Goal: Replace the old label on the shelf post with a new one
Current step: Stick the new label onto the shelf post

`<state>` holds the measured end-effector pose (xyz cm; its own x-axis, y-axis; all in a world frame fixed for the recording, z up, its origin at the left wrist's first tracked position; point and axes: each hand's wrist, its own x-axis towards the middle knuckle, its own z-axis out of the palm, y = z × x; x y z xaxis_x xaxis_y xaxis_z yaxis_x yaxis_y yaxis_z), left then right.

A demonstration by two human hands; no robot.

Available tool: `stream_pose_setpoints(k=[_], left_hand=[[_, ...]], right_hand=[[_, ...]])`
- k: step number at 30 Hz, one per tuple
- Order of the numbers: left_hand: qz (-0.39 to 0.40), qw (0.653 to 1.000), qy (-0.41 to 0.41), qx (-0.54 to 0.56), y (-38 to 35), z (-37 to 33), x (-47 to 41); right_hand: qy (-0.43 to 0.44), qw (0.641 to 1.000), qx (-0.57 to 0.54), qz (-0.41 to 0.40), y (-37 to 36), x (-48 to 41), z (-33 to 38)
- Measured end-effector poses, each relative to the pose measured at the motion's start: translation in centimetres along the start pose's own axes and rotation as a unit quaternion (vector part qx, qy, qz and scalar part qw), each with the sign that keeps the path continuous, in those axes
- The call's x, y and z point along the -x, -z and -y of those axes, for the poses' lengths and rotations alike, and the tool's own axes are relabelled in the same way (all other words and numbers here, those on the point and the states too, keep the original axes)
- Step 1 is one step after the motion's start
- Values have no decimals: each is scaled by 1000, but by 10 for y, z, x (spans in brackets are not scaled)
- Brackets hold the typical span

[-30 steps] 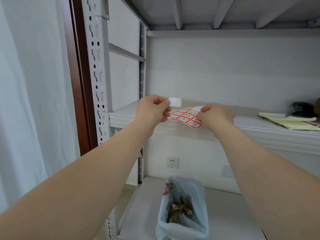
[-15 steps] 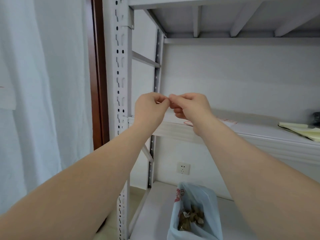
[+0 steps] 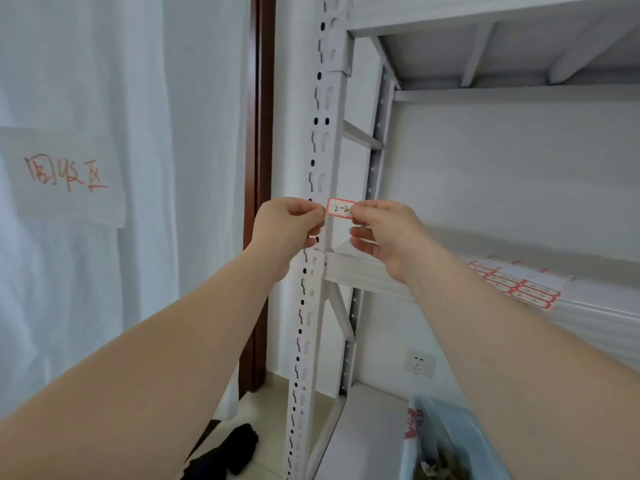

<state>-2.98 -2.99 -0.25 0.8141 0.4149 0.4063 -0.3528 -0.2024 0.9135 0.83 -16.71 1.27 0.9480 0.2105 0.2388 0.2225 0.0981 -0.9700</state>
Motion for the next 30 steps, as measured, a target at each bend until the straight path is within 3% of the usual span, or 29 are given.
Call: stream_pose_setpoints(k=[11, 20, 30], left_hand=[[45, 997, 52, 36, 29, 23, -31], [10, 999, -41, -33, 22, 26, -53], [-16, 998, -37, -47, 15, 31, -67]], right_hand=[[66, 991, 115, -18, -34, -27, -24], [154, 960, 203, -117, -47, -43, -25], [158, 944, 244, -155, -54, -60, -33]])
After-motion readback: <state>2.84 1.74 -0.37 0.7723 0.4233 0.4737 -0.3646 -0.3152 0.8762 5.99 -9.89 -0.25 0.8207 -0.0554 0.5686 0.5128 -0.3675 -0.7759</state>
